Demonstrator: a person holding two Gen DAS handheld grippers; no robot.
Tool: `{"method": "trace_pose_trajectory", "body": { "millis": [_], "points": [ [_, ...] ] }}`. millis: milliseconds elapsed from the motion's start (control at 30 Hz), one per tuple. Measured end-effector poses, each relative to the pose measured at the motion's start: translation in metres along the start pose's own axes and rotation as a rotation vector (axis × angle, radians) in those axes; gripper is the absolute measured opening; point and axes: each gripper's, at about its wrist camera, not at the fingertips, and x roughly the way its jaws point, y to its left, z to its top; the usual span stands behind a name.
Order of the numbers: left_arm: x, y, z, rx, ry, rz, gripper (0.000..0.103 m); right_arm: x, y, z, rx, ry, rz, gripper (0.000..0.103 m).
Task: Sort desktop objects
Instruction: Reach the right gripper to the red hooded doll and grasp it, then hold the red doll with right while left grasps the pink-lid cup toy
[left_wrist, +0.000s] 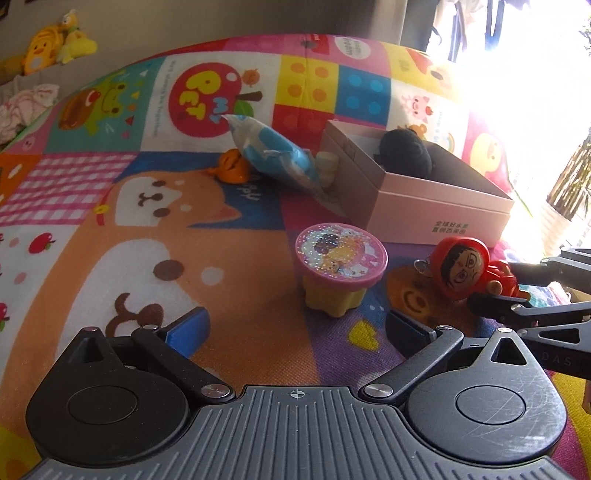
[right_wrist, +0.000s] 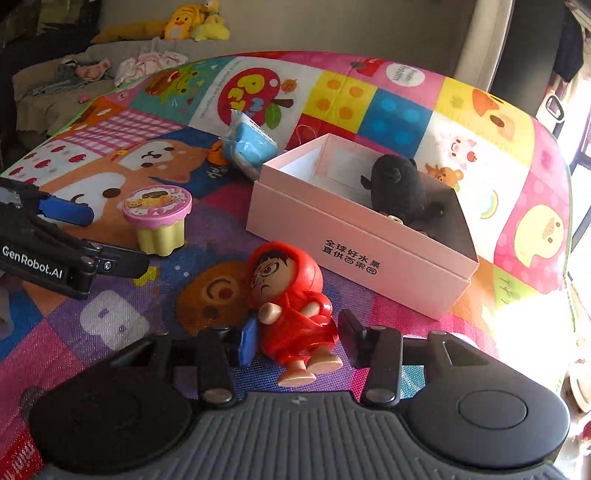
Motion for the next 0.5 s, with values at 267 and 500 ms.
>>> {"method": "trace_pose_trajectory", "body": {
  "millis": [267,500],
  "points": [
    [0.0,0.001,0.0,-0.003,0.001,-0.002,0.103,-0.01,-0.037,-0.01,0.258,0.067,0.032,0.044],
    [0.001,0.0,-0.001,0.007,0.007,0.003,0.103,-0.02,-0.019,-0.019,0.223,0.063,0.167,0.052]
  ]
}}
